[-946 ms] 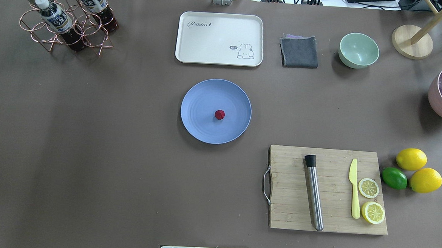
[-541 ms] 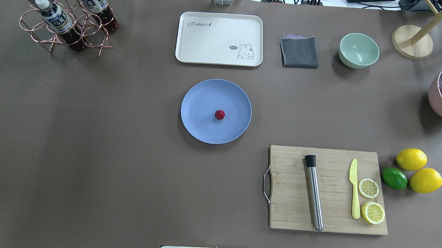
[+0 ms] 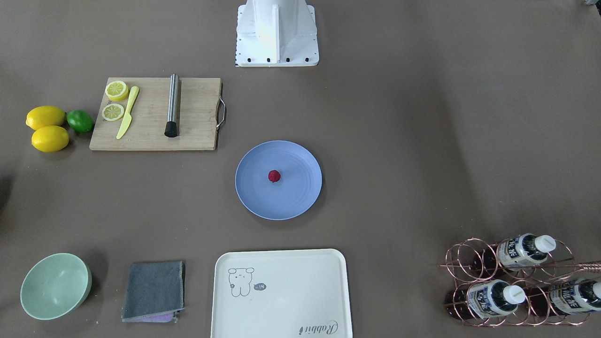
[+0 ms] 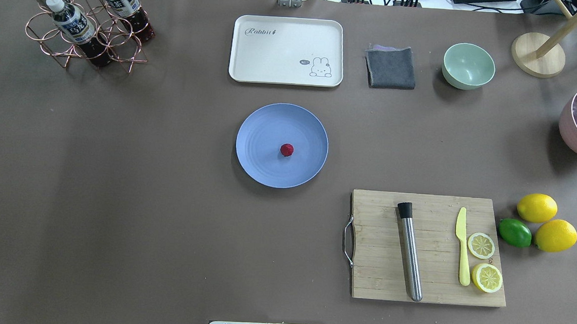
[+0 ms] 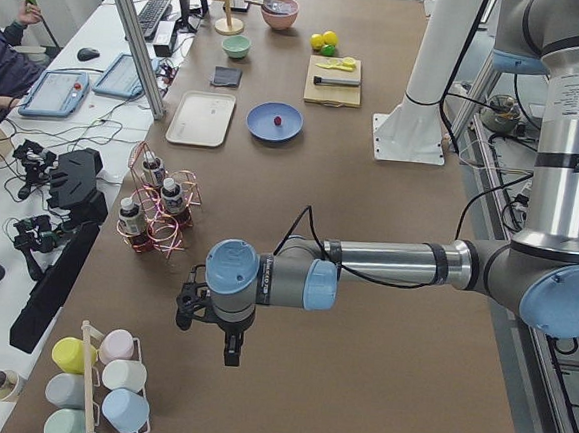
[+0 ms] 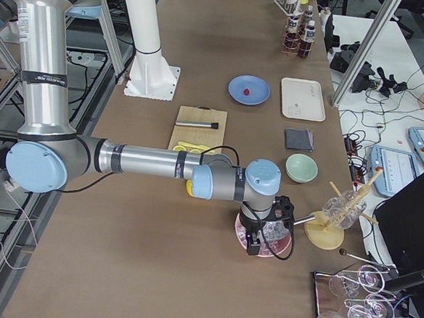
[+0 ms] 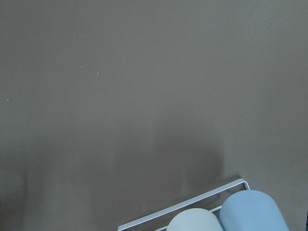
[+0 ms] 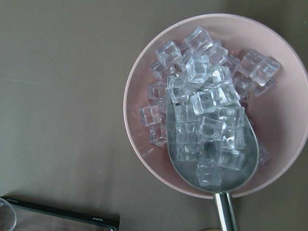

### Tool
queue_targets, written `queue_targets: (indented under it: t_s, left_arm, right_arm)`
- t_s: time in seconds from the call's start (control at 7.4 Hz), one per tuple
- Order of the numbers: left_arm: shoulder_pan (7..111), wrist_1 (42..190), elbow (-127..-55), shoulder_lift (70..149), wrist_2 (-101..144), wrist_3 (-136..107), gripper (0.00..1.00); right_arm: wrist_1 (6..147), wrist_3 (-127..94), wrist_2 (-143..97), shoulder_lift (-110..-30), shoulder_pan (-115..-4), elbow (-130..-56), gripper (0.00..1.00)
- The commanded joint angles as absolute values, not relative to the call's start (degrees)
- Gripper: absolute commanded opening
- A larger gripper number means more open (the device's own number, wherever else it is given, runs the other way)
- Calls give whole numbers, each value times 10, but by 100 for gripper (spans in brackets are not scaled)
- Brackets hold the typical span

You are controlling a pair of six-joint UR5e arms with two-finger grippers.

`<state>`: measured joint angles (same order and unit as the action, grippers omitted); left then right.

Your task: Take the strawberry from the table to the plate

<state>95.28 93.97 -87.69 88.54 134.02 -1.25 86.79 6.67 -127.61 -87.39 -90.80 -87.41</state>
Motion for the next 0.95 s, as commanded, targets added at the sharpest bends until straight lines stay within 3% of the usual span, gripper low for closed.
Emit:
queue_targets:
  t_s: [0.0,0.81]
  left_arm:
    - [953,941,-870,885,1341,-12,98]
    - [953,941,-869,885,1359,-12,98]
  right_arm:
    - [866,66,-1274,-879,-897,-874,100]
    - [866,65,-1275,-884,-889,-877,100]
